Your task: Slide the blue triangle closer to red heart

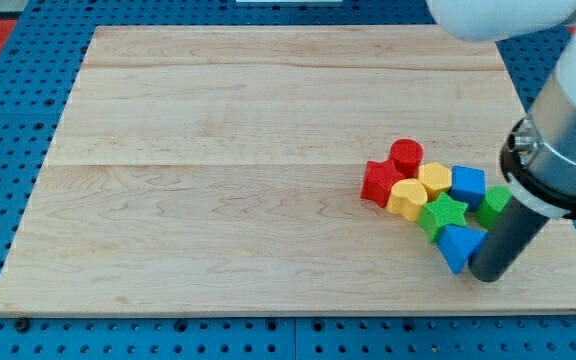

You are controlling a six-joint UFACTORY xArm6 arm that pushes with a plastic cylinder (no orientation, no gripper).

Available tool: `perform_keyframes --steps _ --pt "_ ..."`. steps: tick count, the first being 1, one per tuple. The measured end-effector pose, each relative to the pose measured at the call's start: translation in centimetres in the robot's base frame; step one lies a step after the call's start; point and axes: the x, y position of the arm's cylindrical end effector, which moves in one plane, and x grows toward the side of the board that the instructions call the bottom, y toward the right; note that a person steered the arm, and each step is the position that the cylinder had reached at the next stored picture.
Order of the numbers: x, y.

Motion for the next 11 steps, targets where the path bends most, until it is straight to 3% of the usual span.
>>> perform_keyframes --steps 4,5,9,11 --pt "-4.1 -4.6" --pt "-2.5 -4.6" --pt "-4.8 -13.3" --pt "-5.0 -11.1"
